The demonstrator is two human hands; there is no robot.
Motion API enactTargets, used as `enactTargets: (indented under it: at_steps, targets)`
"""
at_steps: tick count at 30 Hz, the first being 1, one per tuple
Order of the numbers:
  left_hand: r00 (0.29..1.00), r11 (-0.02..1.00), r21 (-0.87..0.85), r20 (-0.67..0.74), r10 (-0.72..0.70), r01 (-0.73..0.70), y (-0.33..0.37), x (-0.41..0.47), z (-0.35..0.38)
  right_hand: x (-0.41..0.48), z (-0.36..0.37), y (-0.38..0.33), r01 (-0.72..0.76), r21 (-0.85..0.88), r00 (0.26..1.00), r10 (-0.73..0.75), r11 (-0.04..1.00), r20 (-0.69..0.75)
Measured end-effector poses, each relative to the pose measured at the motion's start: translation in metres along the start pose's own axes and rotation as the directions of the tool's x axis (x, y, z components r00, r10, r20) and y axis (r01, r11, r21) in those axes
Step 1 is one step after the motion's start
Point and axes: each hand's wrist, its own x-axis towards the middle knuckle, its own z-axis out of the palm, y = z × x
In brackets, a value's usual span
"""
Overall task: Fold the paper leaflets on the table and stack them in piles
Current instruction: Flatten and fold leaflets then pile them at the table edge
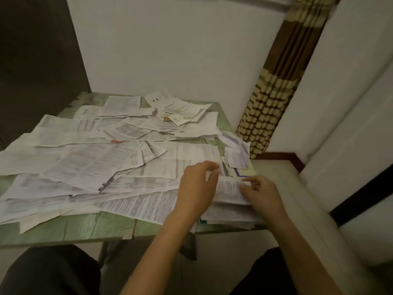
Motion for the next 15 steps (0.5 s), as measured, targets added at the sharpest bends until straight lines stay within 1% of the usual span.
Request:
enactTargets:
  at_steps: [2, 4, 5, 7, 8, 12, 15]
  targets:
    - [0.995, 0.988, 0.152, 0.096, -0.039, 0.024, -0.010, -0.002, 0.012, -0.003, 0.008, 0.010, 0.073, -0.109, 0.997, -0.076, 0.991, -0.024]
    - [0.987, 0.952, 0.307, 0.157, -0.043, -0.007, -0.013, -0.005, 0.021, -0.005, 0.012, 0.013, 0.129, -0.209, 0.987, -0.146, 0.970, -0.071]
    - [0.986, 0.935, 0.353, 0.165, -0.033, -0.027, -0.014, -0.006, 0.023, -0.006, 0.015, 0.013, 0.145, -0.278, 0.981, -0.174, 0.950, -0.083]
    - [0.984, 0.912, 0.406, 0.174, -0.024, -0.049, -0.013, -0.008, 0.025, -0.007, 0.018, 0.015, 0.153, -0.409, 0.975, -0.206, 0.900, -0.089]
    - [0.982, 0.900, 0.431, 0.187, -0.022, -0.062, -0.013, -0.008, 0.025, -0.007, 0.020, 0.016, 0.163, -0.441, 0.970, -0.225, 0.883, -0.092]
    - [0.956, 0.856, 0.501, 0.291, -0.024, -0.131, -0.011, -0.006, 0.024, -0.007, 0.022, 0.023, 0.193, -0.492, 0.953, -0.282, 0.849, -0.112]
    - [0.960, 0.846, 0.514, 0.279, -0.007, -0.142, -0.012, -0.004, 0.023, -0.007, 0.024, 0.027, 0.207, -0.503, 0.945, -0.305, 0.839, -0.119]
